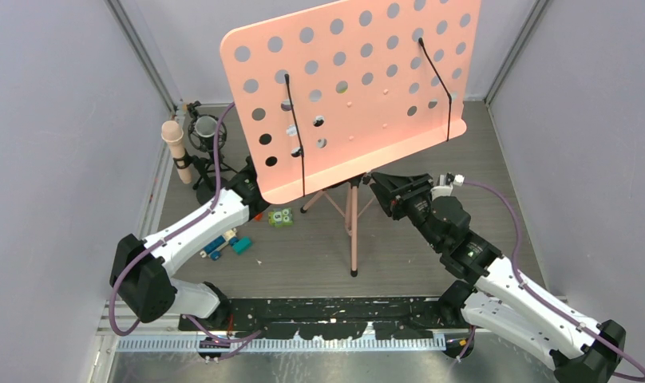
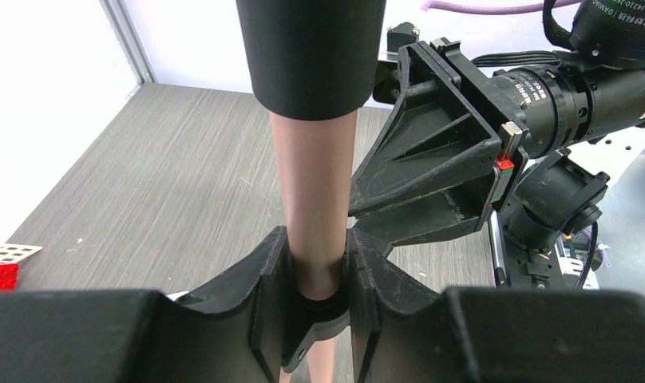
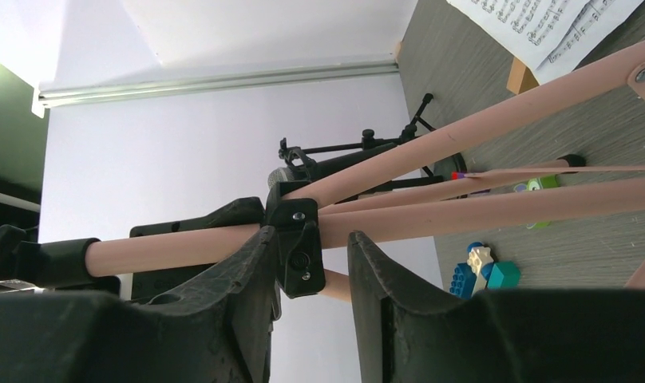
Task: Pack up the instrument practice props
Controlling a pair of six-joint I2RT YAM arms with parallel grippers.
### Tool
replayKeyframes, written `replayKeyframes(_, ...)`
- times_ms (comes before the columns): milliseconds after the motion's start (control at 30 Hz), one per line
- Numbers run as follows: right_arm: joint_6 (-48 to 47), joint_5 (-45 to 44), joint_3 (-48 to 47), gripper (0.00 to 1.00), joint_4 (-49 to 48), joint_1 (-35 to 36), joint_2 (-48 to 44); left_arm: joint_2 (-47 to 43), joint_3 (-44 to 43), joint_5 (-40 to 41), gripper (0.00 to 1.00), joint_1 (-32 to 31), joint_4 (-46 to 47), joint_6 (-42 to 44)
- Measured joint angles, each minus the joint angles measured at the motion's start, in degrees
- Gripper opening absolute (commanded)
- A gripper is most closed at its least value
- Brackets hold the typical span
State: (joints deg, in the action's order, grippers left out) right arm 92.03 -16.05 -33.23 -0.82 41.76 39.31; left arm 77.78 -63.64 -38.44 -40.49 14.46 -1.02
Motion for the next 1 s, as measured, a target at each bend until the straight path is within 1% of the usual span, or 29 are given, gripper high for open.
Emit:
replayKeyframes(300,-0.39,2.38,-0.44,0.39,-1.11,-0.04,2.23,0.13,-0.13,-0.44,0.00,0.00,-0.02,0.00)
replayKeyframes(667,-0.96,3.10,-0.94,0.25,-2.01,-0.26,3.04,0.22,-0.13,-0.70,0.00,0.00,0.04,0.00)
replayKeyframes(933,-1.44,3.13,-0.96,0.12,-2.40,-0.26,3.04,0.22,-0.13,-0.83,0.00,0.00,0.07,0.02)
replayKeyframes(1000,-1.57,3.15,-0.96,0.07,-2.49,-0.26,3.06,0.22,-0.13,-0.85,0.00,0.00,0.07,0.00)
